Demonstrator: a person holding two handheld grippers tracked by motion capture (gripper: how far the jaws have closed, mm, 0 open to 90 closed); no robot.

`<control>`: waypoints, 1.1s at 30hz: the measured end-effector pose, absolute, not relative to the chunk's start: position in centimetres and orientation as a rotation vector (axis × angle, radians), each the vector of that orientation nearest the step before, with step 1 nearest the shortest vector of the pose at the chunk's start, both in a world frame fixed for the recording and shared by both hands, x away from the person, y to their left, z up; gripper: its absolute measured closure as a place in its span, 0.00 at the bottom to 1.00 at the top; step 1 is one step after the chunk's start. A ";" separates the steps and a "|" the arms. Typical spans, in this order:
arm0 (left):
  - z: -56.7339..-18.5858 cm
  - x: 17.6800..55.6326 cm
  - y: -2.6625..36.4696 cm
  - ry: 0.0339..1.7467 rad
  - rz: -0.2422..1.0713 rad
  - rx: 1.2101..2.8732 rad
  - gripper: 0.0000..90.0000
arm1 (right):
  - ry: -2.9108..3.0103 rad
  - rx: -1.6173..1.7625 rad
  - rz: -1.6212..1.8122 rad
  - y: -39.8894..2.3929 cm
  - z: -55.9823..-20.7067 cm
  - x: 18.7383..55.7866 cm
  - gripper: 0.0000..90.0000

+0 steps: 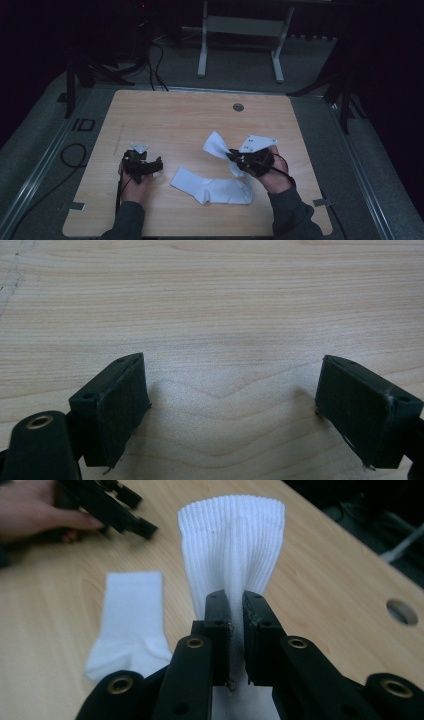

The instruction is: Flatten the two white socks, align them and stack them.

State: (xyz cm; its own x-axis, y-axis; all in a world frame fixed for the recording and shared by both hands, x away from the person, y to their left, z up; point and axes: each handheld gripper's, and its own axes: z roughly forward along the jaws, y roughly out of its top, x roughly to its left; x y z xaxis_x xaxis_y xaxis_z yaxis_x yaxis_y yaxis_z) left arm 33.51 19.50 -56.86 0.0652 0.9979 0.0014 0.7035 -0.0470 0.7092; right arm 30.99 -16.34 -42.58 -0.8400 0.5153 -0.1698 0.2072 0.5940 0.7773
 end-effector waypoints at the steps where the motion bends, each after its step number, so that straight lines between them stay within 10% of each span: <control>1: -56.9 33.5 19.5 1.693 0.706 1.802 0.15 | 2.449 0.563 1.130 -16.1 -42.2 30.7 0.91; 20: -56.9 33.3 19.2 1.711 0.714 1.791 0.16 | 2.698 0.784 1.080 -7.7 -52.5 29.7 0.90; 33: -56.8 33.2 19.2 1.712 0.714 1.791 0.16 | 2.682 0.757 1.107 -7.0 -52.6 29.6 0.89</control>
State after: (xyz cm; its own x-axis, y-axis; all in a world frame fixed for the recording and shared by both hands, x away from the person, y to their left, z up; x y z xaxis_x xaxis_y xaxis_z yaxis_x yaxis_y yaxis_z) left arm 33.22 19.17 -56.85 0.0453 0.9990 0.0003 0.7033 -0.0322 0.7102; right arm 29.62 -7.01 -52.62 -0.8631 0.5017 0.0580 0.3966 0.6022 0.6929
